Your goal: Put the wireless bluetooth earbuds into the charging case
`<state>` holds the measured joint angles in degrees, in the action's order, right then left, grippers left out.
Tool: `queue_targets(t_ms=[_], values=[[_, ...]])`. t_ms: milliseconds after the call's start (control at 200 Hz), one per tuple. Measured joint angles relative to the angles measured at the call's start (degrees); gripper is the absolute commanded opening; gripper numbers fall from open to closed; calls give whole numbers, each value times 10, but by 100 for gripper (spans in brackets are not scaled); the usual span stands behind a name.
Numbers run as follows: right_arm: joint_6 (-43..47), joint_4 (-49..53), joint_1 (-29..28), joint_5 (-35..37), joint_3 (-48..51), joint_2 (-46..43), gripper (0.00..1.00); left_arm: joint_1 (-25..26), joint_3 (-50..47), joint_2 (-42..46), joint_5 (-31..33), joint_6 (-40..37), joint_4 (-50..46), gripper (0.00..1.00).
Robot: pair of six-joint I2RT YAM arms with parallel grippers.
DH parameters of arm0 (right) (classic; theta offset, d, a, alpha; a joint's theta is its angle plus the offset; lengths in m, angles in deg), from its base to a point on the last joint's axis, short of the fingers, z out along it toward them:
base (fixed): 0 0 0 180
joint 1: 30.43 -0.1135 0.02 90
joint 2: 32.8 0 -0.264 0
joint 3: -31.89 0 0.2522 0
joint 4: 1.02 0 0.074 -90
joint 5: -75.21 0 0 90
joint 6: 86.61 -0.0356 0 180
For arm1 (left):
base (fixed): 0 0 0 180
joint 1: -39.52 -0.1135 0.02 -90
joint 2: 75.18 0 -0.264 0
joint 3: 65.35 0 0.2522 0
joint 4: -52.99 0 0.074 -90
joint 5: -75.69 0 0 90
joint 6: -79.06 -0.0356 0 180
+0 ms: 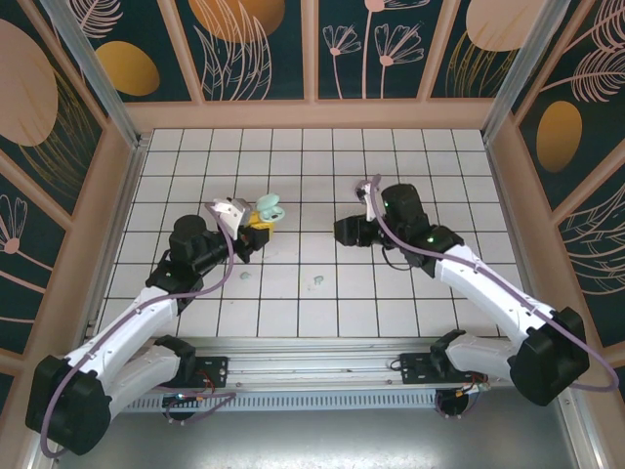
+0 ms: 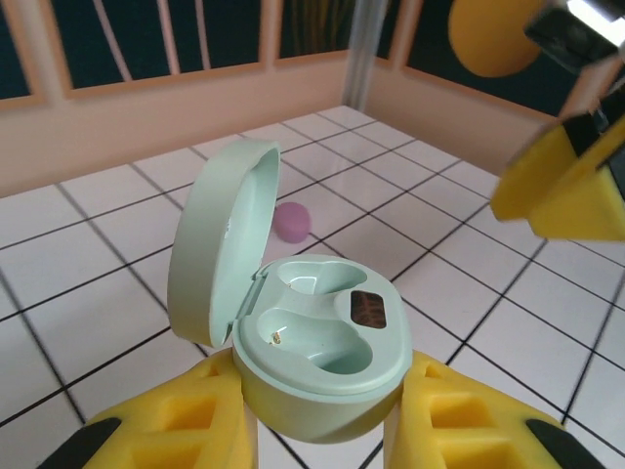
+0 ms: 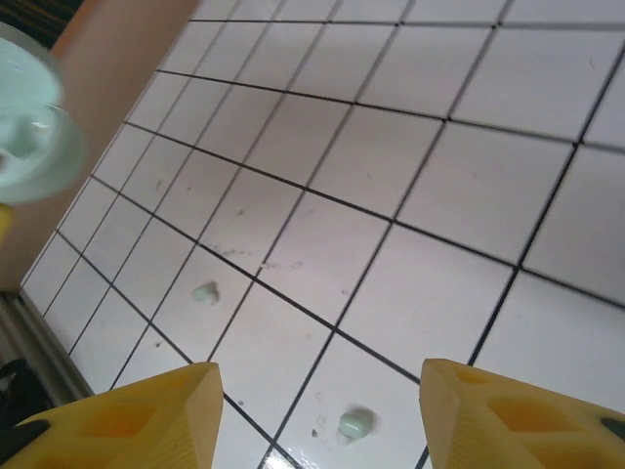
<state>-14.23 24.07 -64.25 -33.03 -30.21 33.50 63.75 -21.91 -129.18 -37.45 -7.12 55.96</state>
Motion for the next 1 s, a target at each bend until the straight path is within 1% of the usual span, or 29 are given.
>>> queue_targets(t_ms=[65,135,235,340,475,671,871,1001], values=[[-27,-37,-3,0,33,2,48,0,-1,5,28,4,-13,24],[-42,-71,-23,2,53,13,48,0,-1,7,59,8,-27,26],[-43,-124,-86,15,57,48,47,0,5,-6,102,13,-55,26],[-39,-182,-148,21,56,97,45,-9,20,-40,117,21,-75,26],[-30,-231,-200,20,43,177,42,-31,24,-69,108,38,-77,25],[-5,-262,-235,17,-16,286,39,-72,51,-101,73,49,-76,24],[52,-241,-265,11,-134,398,35,-94,108,-142,45,49,-76,23],[96,-204,-273,0,-203,454,35,-105,127,-165,31,49,-76,23]])
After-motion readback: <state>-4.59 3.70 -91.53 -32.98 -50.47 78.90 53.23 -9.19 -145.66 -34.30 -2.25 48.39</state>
